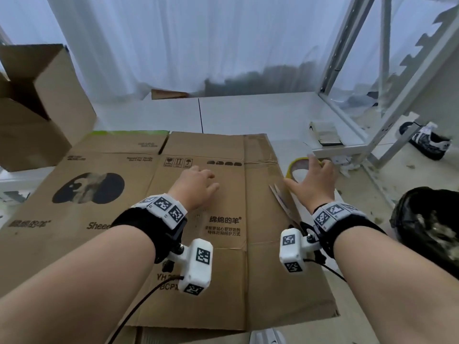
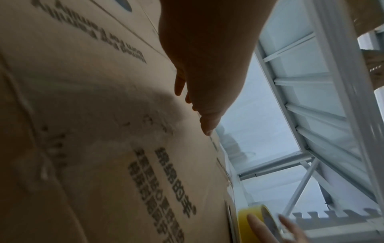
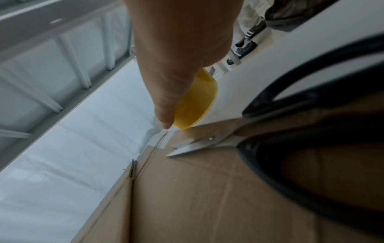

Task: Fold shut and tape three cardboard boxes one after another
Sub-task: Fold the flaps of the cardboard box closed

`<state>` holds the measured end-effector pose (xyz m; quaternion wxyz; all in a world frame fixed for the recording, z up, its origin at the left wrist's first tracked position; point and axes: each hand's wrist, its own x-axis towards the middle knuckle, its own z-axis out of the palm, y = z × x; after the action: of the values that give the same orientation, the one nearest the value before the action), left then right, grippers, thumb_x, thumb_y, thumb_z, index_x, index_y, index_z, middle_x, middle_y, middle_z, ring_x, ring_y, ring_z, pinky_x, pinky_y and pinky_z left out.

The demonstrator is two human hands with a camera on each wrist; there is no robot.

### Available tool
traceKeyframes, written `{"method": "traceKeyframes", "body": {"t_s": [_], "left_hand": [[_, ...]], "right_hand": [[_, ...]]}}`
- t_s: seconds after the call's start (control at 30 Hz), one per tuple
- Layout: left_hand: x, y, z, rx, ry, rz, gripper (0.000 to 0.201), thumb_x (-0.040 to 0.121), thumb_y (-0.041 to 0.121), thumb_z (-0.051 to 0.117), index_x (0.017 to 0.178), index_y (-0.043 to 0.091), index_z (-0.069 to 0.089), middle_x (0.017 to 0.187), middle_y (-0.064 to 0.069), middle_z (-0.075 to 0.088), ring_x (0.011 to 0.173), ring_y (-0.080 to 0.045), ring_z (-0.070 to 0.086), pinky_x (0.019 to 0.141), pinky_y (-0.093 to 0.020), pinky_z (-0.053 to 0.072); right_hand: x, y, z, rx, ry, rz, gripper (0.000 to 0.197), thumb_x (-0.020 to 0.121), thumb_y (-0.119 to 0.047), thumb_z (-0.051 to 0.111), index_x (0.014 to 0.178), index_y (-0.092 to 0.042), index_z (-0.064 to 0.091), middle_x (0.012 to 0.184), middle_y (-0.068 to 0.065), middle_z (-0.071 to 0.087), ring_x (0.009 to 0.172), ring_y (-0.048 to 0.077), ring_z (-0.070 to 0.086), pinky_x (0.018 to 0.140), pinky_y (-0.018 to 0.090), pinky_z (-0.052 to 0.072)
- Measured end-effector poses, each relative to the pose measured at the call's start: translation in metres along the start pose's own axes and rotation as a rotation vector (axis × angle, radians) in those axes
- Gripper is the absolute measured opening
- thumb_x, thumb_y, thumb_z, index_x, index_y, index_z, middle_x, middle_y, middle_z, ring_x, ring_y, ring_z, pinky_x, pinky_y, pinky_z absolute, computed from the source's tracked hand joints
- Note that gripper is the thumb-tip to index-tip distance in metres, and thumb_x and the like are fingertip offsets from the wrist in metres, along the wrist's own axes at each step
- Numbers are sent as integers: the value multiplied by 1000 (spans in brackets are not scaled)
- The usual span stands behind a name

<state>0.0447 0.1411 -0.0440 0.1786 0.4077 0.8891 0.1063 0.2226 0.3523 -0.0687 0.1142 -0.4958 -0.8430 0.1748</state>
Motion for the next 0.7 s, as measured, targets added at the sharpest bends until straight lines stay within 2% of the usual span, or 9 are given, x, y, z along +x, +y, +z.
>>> {"method": "traceKeyframes", "body": {"t_s": [0.1,0.13,0.2,0.27,0.3,0.4,0.5,0.6,0.7], "left_hand": [[7,12,7,65,-28,-12,60,94,50,46,144,20,36,147,-14,32,137,-32,26,110,-49,32],[9,16,9,74,-35,-14,63,93,52,46,146,20,33,149,-14,29,138,-33,24,110,-50,31],[12,23,11,88,-53,-11,67,92,55,46,147,20,29,151,-14,26,139,-34,21,111,-52,30],[13,29,14,105,-72,3,70,91,56,47,148,20,28,152,-13,24,140,-34,20,111,-53,30],[13,31,15,118,-76,12,70,91,57,47,148,20,27,152,-13,24,140,-33,21,110,-53,31],[10,38,16,167,-89,52,69,92,56,46,148,20,27,150,-13,26,138,-33,24,109,-51,33],[6,41,18,213,-109,77,67,93,54,46,147,20,28,150,-13,27,138,-32,25,108,-51,35],[3,41,20,254,-131,92,65,93,53,45,147,20,29,149,-12,27,137,-32,26,106,-50,37],[-1,39,19,255,-136,88,66,92,53,47,147,20,28,149,-12,27,136,-32,26,106,-51,37]], "right_hand": [[4,7,7,-129,-219,27,65,92,-56,49,146,-24,33,160,14,-2,146,35,-4,117,53,9],[1,8,6,-183,-225,13,65,93,-57,46,148,-24,31,161,11,-7,147,34,-8,115,55,5],[-13,7,0,-230,-62,-121,64,93,-55,47,145,-21,33,158,15,9,145,34,7,114,55,9],[-33,4,-4,-253,36,-318,51,91,-51,51,124,-13,50,133,15,43,126,33,40,104,45,31],[-44,2,-3,-269,-19,-374,47,91,-52,51,115,-12,54,119,11,51,113,30,49,94,40,40],[-61,3,2,-213,-263,-239,37,93,-43,52,108,-9,52,106,9,56,98,29,56,75,35,45],[-58,6,-2,-155,-301,-190,19,90,-29,56,88,-10,53,87,7,56,89,28,58,67,31,41],[-55,20,-15,-213,-321,-110,36,84,-29,62,58,-13,41,60,3,44,62,24,49,51,28,33],[-54,36,-24,-220,-391,-22,44,83,-24,63,51,-11,36,52,5,38,49,21,39,48,28,31]]}}
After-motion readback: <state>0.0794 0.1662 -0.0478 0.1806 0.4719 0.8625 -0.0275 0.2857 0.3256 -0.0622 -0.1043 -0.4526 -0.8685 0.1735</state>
